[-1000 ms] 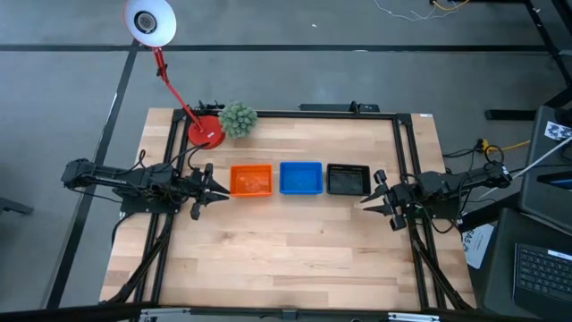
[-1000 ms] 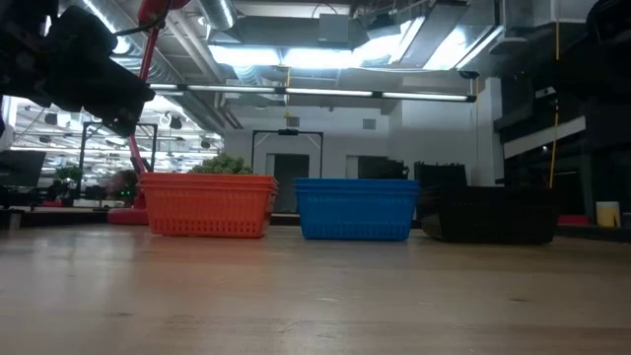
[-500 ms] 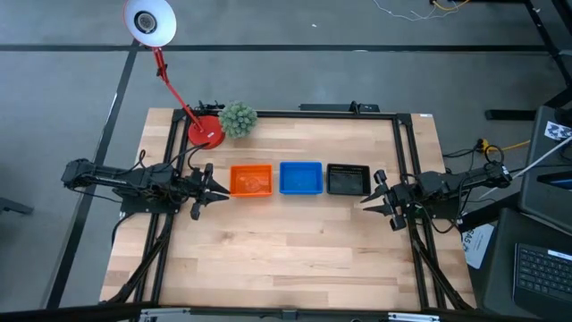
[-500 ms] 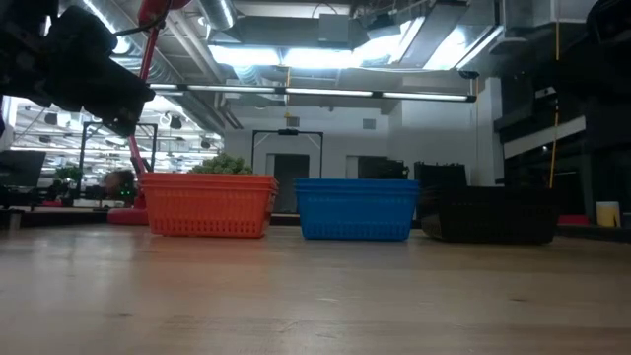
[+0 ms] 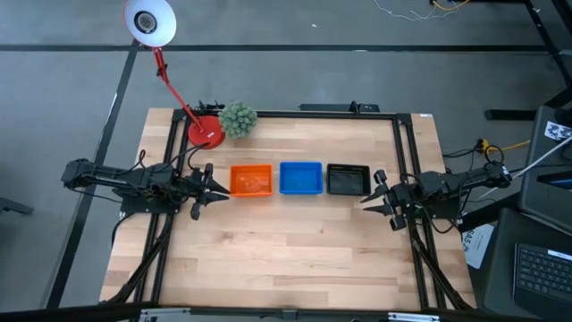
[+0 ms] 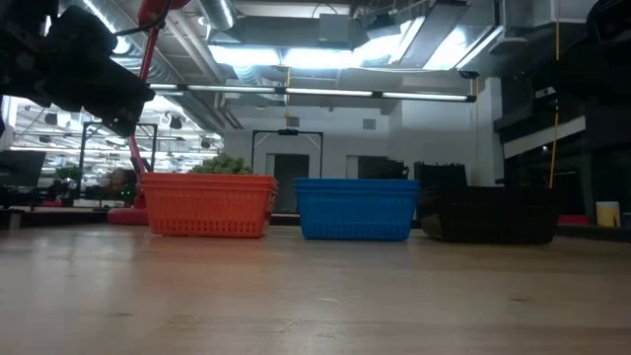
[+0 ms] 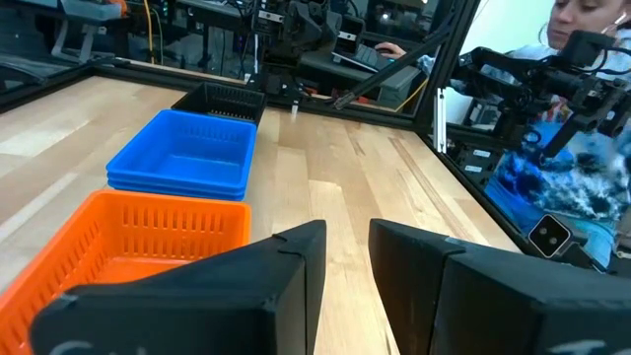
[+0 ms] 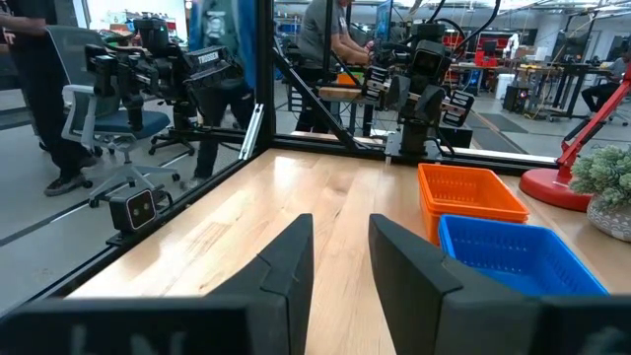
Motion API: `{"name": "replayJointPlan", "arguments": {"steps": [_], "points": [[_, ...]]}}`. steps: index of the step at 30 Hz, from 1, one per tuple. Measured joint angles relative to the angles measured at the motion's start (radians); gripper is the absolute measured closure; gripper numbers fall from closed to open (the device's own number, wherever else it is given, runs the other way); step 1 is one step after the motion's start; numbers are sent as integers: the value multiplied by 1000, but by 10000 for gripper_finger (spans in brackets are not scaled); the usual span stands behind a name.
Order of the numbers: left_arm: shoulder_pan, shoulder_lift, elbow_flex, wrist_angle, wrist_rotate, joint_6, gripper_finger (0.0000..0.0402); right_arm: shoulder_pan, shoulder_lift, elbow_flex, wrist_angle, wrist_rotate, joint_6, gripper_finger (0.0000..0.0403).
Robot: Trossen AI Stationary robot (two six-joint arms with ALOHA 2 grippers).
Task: Stack baskets by color
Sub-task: Return to Home Position
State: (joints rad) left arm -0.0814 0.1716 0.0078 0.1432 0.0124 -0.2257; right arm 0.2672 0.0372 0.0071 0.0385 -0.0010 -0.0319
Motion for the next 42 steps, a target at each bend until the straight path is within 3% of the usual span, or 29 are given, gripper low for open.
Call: {"name": "replayJointPlan", "arguments": {"steps": [15, 25, 42], "points": [[0, 0, 0, 0, 0, 0, 328, -3, -3, 0, 0, -2, 0, 300], [0, 0, 0, 0, 0, 0, 328, -107, -37, 0, 2, -7, 0, 300], [0, 0, 0, 0, 0, 0, 328, -108, -36, 0, -7, -10, 0, 300]]}}
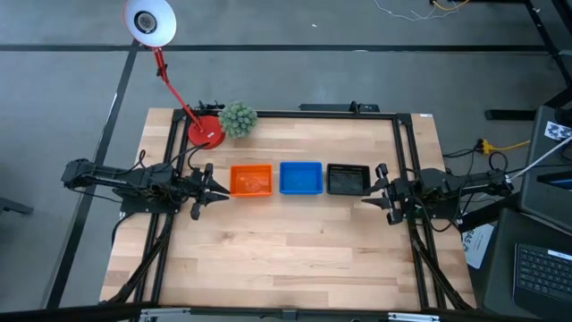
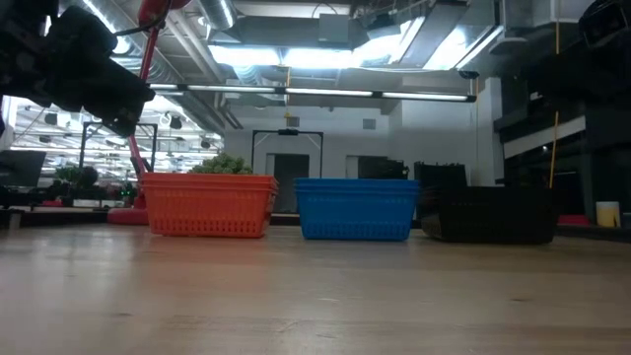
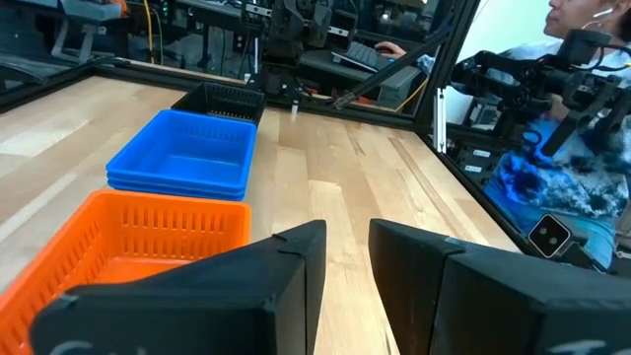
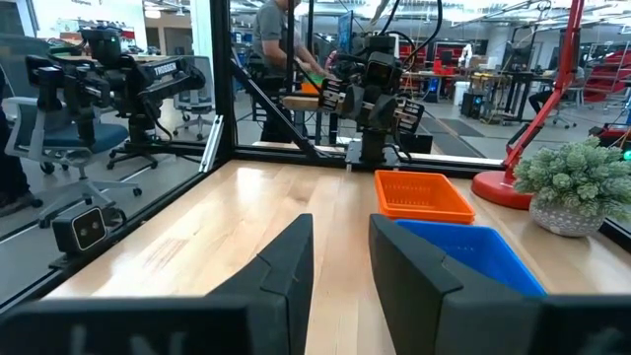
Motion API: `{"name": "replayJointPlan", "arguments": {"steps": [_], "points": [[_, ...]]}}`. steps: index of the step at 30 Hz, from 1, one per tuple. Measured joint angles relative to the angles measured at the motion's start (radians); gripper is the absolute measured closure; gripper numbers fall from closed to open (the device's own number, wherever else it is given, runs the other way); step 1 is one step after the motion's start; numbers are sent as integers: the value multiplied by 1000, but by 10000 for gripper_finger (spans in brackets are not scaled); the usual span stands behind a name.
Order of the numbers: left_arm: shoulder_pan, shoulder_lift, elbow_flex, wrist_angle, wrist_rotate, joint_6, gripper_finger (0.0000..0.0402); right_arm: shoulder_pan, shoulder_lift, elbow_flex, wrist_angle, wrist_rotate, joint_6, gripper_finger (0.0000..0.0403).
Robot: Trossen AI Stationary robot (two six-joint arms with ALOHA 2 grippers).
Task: Stack baskets by color
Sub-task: Return to Home Position
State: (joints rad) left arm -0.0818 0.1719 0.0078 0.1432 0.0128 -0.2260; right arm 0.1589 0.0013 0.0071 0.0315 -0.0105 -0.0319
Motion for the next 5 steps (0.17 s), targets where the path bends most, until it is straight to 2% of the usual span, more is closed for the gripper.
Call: {"name": "replayJointPlan", "arguments": {"steps": [5], "points": [[0, 0, 0, 0, 0, 0, 328, 0, 0, 0, 0, 0, 0, 300]]}}
